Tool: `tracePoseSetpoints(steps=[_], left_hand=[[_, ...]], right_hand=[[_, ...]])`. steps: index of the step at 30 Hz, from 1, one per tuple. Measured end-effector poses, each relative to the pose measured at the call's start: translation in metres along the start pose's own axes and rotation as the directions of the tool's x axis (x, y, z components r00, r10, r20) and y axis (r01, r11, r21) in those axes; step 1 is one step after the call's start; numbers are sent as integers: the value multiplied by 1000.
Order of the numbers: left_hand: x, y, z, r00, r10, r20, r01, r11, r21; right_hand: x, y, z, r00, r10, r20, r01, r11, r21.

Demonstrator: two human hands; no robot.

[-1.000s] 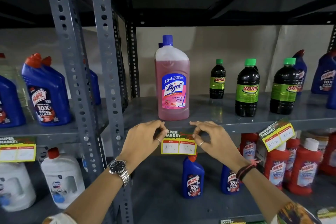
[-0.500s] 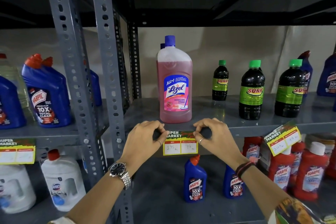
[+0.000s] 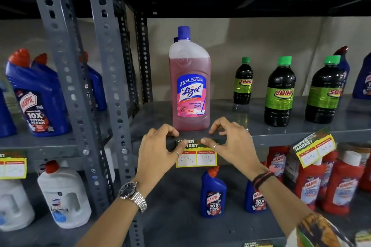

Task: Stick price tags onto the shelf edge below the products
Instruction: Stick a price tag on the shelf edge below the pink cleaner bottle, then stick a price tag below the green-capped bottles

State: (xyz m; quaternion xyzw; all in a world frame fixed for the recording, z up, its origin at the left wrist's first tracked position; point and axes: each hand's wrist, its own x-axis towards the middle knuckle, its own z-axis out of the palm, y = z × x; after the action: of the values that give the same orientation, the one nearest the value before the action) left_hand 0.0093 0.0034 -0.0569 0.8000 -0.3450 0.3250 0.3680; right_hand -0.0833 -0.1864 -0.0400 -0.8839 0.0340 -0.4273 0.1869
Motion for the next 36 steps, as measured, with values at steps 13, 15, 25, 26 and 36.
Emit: tracePoseSetpoints(steps=[13, 15, 25, 26, 36], left_hand=[[-10, 25, -1, 991, 124, 53, -128, 988, 89], [-7, 49, 13, 976, 206, 65, -212, 972, 105], [4, 168, 118, 915, 315, 251, -339, 939, 58], [4, 176, 126, 919, 300, 256, -329, 941, 77], [-12, 229, 172, 969, 121, 214, -190, 922, 338]], right_hand=[[-15, 43, -61, 996, -43, 78, 15, 946, 325], [-23, 66, -83, 1000, -17, -10, 19, 970, 243], [-34, 193, -182, 977, 177, -115, -170, 983, 67], [-34, 202, -184, 981, 174, -90, -168, 983, 75], [-31, 241, -181, 1000, -25, 3, 23, 972, 233]])
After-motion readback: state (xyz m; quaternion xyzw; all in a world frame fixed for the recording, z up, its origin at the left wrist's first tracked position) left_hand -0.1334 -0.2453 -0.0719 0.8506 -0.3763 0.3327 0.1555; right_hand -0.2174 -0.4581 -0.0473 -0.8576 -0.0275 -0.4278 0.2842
